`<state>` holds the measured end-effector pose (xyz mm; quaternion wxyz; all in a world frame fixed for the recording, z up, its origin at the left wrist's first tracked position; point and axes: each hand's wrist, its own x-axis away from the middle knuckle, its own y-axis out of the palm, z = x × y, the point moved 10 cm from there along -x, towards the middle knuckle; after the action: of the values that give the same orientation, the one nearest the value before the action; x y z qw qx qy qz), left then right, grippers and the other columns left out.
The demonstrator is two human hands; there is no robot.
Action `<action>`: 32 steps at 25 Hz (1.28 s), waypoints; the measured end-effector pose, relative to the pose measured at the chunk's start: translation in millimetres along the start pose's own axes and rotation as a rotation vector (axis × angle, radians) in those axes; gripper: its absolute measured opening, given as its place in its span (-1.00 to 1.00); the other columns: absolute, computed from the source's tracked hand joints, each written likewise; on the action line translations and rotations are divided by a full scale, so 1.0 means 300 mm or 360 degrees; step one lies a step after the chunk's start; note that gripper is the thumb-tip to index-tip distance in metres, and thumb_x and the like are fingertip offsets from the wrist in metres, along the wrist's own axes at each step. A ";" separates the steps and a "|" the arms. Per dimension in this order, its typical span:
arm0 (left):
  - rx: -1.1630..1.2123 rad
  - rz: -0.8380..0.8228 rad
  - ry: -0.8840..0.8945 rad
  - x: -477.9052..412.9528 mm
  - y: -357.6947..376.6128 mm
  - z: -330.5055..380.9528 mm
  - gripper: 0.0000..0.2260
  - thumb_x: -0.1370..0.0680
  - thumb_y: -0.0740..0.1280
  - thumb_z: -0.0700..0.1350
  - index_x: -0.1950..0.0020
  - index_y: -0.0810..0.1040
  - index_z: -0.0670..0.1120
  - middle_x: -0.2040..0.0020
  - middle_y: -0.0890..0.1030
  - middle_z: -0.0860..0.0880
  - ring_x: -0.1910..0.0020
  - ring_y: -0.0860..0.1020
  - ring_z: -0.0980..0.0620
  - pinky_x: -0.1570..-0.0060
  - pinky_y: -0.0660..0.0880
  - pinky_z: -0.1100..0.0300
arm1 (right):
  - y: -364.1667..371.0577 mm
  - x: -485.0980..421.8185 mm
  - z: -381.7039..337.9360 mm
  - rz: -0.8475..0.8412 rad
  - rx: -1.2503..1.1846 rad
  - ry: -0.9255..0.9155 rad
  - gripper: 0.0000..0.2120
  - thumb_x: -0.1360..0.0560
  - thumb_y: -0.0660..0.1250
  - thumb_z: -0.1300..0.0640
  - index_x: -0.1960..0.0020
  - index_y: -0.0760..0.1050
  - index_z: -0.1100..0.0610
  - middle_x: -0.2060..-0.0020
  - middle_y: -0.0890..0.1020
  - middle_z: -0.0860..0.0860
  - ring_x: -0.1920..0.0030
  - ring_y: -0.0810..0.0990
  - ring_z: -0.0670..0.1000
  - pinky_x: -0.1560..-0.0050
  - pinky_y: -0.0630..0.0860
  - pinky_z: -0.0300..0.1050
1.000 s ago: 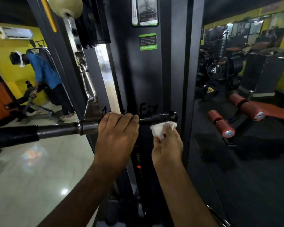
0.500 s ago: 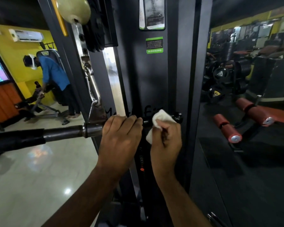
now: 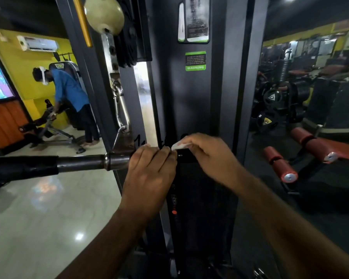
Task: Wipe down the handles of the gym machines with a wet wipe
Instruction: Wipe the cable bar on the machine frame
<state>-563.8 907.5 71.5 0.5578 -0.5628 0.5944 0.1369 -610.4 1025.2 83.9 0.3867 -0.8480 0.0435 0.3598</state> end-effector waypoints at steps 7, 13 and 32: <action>0.0009 -0.0024 -0.0103 -0.013 -0.005 0.000 -0.81 -0.56 0.37 -0.18 -0.16 0.61 -0.15 -0.10 0.62 -0.12 -0.07 0.53 -0.14 -0.25 0.34 -0.05 | 0.018 -0.102 0.094 -0.0879 0.0176 0.0314 -0.81 -0.62 0.25 0.16 -0.07 0.65 0.07 0.05 0.69 -0.08 0.06 0.63 -0.15 -0.01 0.53 -0.24; 0.0020 0.0034 -0.0148 -0.034 -0.010 -0.003 -0.79 -0.56 0.31 -0.13 -0.15 0.62 -0.14 -0.10 0.63 -0.12 -0.05 0.54 -0.14 -0.21 0.35 -0.05 | -0.068 -0.067 0.178 -0.0639 0.0385 0.0353 -0.79 -0.62 0.22 0.13 0.01 0.63 0.00 0.07 0.68 -0.07 -0.02 0.63 -0.07 -0.07 0.50 -0.14; -0.0018 0.0043 -0.0033 -0.032 0.000 0.032 -0.71 -0.62 0.19 -0.09 -0.15 0.64 -0.17 -0.09 0.65 -0.15 -0.04 0.57 -0.16 -0.17 0.36 -0.06 | 0.155 0.337 0.275 0.1527 -0.2297 0.1441 -0.86 -0.54 0.31 0.38 0.02 0.54 0.17 0.16 0.65 0.05 0.14 0.64 -0.07 0.08 0.56 -0.26</action>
<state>-561.3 920.1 76.0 0.5588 -0.5566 0.5954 0.1535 -599.8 1070.2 -46.7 -0.4659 -0.8312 0.2975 0.0594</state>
